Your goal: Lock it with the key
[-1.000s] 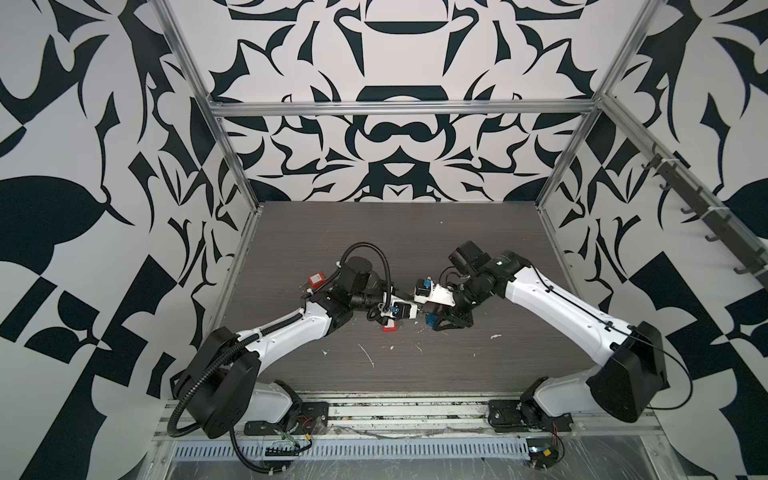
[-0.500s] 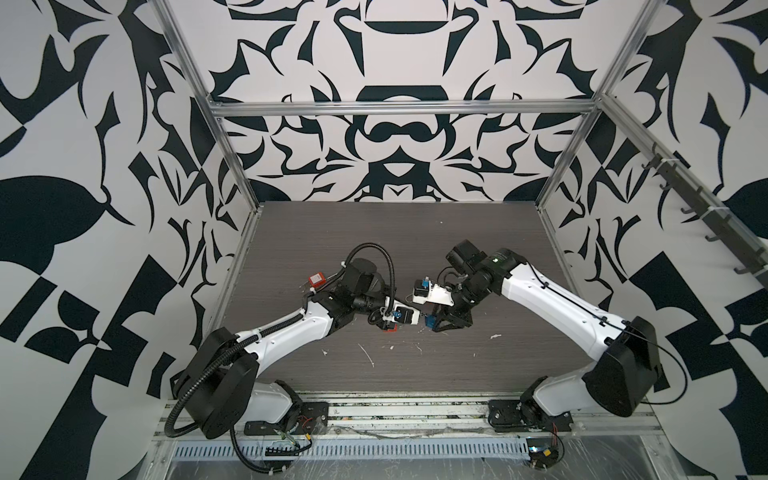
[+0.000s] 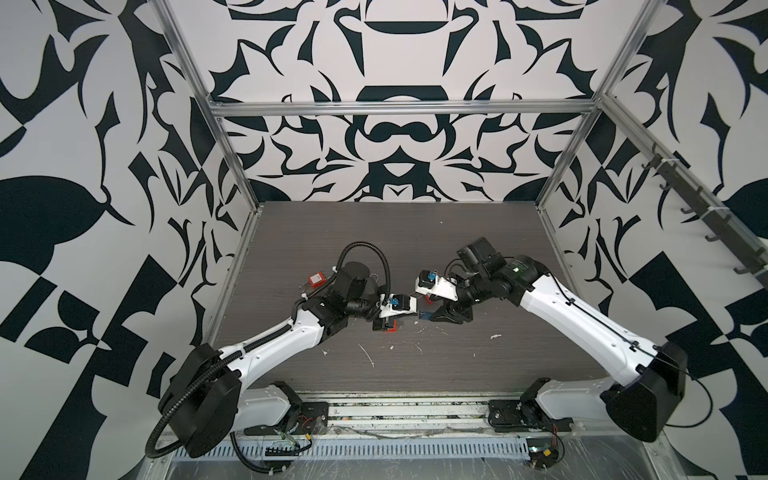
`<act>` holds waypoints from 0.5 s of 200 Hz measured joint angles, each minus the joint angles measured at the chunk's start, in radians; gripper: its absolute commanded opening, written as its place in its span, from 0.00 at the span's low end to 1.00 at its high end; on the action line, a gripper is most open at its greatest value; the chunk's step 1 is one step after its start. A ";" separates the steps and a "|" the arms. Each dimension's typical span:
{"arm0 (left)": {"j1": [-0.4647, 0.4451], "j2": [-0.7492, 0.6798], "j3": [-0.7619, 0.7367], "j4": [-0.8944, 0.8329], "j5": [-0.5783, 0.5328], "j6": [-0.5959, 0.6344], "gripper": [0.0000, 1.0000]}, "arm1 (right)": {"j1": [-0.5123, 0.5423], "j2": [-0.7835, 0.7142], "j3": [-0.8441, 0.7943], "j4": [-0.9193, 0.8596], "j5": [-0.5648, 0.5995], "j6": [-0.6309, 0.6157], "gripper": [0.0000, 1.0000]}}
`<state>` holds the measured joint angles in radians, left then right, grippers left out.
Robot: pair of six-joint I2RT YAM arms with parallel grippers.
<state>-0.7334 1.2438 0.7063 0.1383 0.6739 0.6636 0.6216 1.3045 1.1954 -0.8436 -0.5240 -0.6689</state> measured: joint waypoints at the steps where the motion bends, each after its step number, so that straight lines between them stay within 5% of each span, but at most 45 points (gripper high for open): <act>1: 0.000 -0.001 -0.001 0.000 0.000 -0.003 0.00 | 0.000 -0.001 0.000 0.002 0.000 0.002 0.57; 100: 0.000 -0.067 -0.032 0.089 0.029 -0.246 0.00 | 0.028 -0.102 -0.074 0.048 0.072 0.034 0.46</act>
<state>-0.7334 1.1770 0.6743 0.2272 0.7025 0.4171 0.6495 1.2026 1.1213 -0.7959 -0.4515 -0.6350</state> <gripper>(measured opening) 0.084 0.468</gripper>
